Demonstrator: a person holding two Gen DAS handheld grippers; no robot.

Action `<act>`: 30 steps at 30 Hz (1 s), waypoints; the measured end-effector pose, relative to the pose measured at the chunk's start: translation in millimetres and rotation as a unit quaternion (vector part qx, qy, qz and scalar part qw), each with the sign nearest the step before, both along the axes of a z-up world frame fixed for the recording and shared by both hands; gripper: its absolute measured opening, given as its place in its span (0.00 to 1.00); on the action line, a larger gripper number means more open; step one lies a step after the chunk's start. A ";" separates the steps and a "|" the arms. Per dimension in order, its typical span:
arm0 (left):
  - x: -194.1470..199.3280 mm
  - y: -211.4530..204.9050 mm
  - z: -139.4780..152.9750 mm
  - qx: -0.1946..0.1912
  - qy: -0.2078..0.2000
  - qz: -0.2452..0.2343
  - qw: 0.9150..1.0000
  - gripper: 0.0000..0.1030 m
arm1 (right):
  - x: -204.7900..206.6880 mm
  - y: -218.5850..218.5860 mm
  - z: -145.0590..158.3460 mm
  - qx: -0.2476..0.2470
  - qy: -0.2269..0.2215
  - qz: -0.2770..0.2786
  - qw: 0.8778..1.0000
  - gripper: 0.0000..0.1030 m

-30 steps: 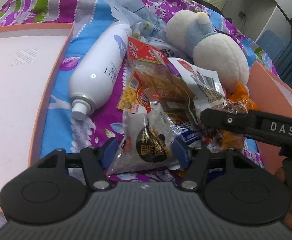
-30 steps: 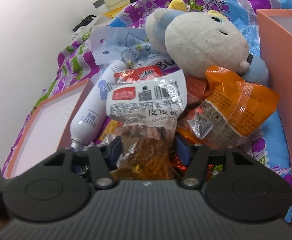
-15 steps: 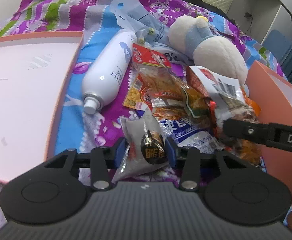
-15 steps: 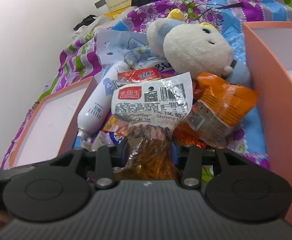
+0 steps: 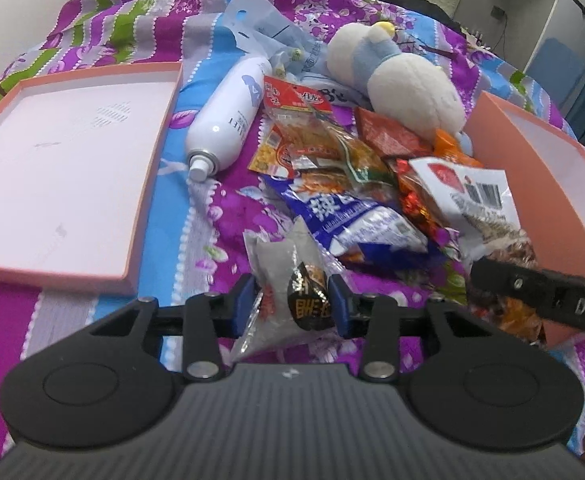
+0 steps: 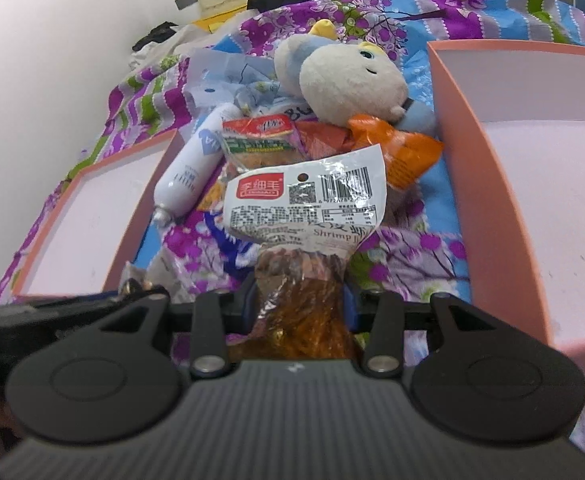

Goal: Organize snacks
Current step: 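Lift both held packets and carry them over the deep pink box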

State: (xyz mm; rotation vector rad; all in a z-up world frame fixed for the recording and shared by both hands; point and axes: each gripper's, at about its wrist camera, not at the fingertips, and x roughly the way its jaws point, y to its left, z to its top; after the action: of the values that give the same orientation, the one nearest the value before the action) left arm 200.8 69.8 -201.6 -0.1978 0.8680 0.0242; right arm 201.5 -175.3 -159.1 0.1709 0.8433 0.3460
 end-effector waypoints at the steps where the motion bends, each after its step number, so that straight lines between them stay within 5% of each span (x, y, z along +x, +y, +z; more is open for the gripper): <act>1: -5.8 -1.8 3.3 0.000 -0.001 0.000 1.000 0.44 | -6.2 -1.0 1.3 -0.005 -0.001 0.001 1.000 0.42; 16: -63.6 -40.1 55.9 0.000 -0.029 -0.032 0.999 0.43 | -67.9 -23.1 25.4 -0.021 -0.015 -0.022 0.999 0.42; 30: -38.0 -87.6 141.2 -0.010 -0.109 -0.073 0.991 0.43 | -59.0 -61.5 92.4 -0.041 -0.106 -0.050 0.992 0.42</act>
State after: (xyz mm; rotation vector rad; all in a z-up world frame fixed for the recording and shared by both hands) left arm 162.8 -17.8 -60.5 -0.1515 0.6634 -0.1409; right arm 142.5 -236.8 -66.7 0.0982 0.6355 0.2310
